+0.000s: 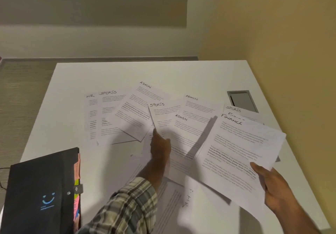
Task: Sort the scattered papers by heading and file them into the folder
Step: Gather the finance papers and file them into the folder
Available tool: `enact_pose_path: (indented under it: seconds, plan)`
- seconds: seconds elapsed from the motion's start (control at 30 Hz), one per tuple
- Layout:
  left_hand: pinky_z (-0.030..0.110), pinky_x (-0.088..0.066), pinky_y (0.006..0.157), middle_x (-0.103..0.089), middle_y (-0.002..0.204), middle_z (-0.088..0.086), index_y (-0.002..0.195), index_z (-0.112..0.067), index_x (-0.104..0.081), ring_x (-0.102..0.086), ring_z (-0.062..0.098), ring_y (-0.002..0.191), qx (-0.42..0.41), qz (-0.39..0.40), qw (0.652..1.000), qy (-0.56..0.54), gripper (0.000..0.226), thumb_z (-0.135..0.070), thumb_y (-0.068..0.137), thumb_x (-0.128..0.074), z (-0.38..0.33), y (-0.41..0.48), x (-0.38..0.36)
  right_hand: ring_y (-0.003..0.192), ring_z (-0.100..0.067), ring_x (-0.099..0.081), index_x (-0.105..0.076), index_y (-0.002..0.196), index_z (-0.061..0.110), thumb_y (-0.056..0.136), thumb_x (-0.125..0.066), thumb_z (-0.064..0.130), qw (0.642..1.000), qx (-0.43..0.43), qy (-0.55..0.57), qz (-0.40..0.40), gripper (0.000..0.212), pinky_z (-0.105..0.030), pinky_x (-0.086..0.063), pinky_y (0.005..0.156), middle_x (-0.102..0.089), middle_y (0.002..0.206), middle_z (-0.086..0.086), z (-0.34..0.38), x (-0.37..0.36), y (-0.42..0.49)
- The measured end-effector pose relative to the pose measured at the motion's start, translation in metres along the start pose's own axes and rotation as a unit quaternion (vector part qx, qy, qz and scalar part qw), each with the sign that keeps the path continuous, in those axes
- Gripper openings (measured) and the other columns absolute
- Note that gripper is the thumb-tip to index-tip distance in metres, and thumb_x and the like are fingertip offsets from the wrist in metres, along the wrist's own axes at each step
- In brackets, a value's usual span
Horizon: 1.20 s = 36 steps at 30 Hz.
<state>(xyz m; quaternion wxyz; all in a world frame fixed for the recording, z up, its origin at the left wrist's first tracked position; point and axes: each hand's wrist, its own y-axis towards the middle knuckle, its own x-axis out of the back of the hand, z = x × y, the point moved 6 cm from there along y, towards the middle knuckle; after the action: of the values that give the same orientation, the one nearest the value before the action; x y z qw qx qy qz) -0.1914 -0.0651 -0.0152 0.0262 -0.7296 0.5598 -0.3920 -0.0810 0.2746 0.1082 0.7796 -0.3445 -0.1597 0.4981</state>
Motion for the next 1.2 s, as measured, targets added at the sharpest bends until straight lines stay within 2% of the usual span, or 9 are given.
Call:
enact_pose_path:
  seconds: [0.13,0.27,0.33,0.4,0.47,0.57,0.87,1.03,1.2]
  plan:
    - [0.031,-0.054,0.090,-0.065,0.133,0.012,0.138,-0.007,-0.055,-0.064,0.031,0.121,-0.078,0.116,0.990,0.006,0.042,-0.004,0.096,-0.051,-0.042,-0.002,-0.027,0.111,-0.039,-0.070,-0.067,0.129,0.017,0.096,-0.060,0.001,1.000,-0.002,-0.005,-0.005,0.037,-0.060,-0.049,0.100,-0.074,0.121,-0.014,0.009,0.008,0.003]
    - [0.037,-0.057,0.090,-0.066,0.131,0.009,0.136,-0.010,-0.056,-0.067,0.029,0.114,-0.090,0.215,0.972,0.021,0.040,-0.024,0.098,-0.058,-0.055,-0.002,-0.053,0.096,-0.031,-0.077,-0.068,0.126,0.017,0.095,-0.061,0.001,1.000,0.012,-0.016,-0.007,0.035,-0.053,-0.062,0.079,-0.077,0.115,-0.012,0.018,0.015,0.003]
    - [0.039,-0.060,0.083,-0.068,0.125,0.009,0.129,-0.013,-0.058,-0.069,0.026,0.102,-0.101,0.152,0.981,0.058,0.046,-0.046,0.099,-0.051,-0.051,0.004,-0.043,0.091,-0.028,-0.078,-0.069,0.124,0.017,0.095,-0.061,0.001,1.000,0.016,-0.016,-0.010,0.034,-0.049,-0.063,0.075,-0.077,0.113,-0.011,0.022,0.020,0.004]
    - [0.043,-0.055,0.096,-0.060,0.135,0.011,0.136,-0.015,-0.052,-0.061,0.027,0.115,-0.135,0.036,0.975,0.171,0.053,-0.053,0.100,-0.041,-0.036,0.012,-0.022,0.091,-0.028,-0.078,-0.069,0.124,0.018,0.095,-0.061,0.001,1.000,0.019,-0.015,-0.011,0.034,-0.050,-0.060,0.084,-0.077,0.114,-0.011,0.024,0.024,0.006]
    - [0.050,-0.027,0.120,-0.029,0.163,0.011,0.156,-0.018,-0.028,-0.033,0.034,0.148,-0.141,-0.006,0.952,0.273,0.067,-0.057,0.102,-0.030,-0.009,0.020,-0.002,0.094,-0.028,-0.077,-0.068,0.126,0.017,0.095,-0.061,0.001,1.000,0.013,-0.012,-0.013,0.036,-0.051,-0.053,0.095,-0.077,0.116,-0.011,0.023,0.025,0.007]
    - [0.051,0.004,0.123,0.011,0.169,0.006,0.161,-0.020,0.006,0.006,0.034,0.156,-0.082,0.004,0.934,0.348,0.082,-0.070,0.098,-0.010,0.042,0.036,0.031,0.093,-0.028,-0.077,-0.068,0.126,0.017,0.095,-0.062,0.001,1.000,0.005,-0.016,-0.022,0.035,-0.050,-0.051,0.097,-0.076,0.116,-0.011,0.020,0.024,0.011]
    - [0.056,-0.015,0.123,0.007,0.170,0.011,0.161,-0.011,0.000,-0.004,0.040,0.155,0.026,-0.049,0.943,0.329,0.090,-0.071,0.096,-0.020,0.085,0.065,0.103,0.116,-0.036,-0.068,-0.065,0.132,0.017,0.097,-0.061,0.003,0.999,-0.018,-0.026,-0.007,0.038,-0.064,-0.043,0.107,-0.073,0.124,-0.013,0.005,0.004,0.020]
    - [0.053,-0.019,0.122,-0.001,0.169,0.019,0.159,-0.002,-0.005,-0.014,0.043,0.152,0.061,-0.070,0.947,0.308,0.099,-0.072,0.093,-0.032,0.083,0.077,0.114,0.109,-0.035,-0.072,-0.066,0.130,0.016,0.096,-0.061,0.002,0.999,-0.002,-0.035,-0.002,0.037,-0.059,-0.046,0.106,-0.074,0.122,-0.012,0.006,-0.004,0.022]
    - [0.048,-0.026,0.121,-0.017,0.166,0.021,0.159,-0.001,-0.011,-0.025,0.038,0.150,-0.057,-0.049,0.940,0.333,0.096,-0.068,0.096,-0.038,0.040,0.036,0.075,0.099,-0.027,-0.076,-0.067,0.129,0.019,0.097,-0.061,0.002,0.999,0.008,-0.039,-0.003,0.037,-0.054,-0.058,0.090,-0.076,0.118,-0.010,0.004,-0.015,0.022]
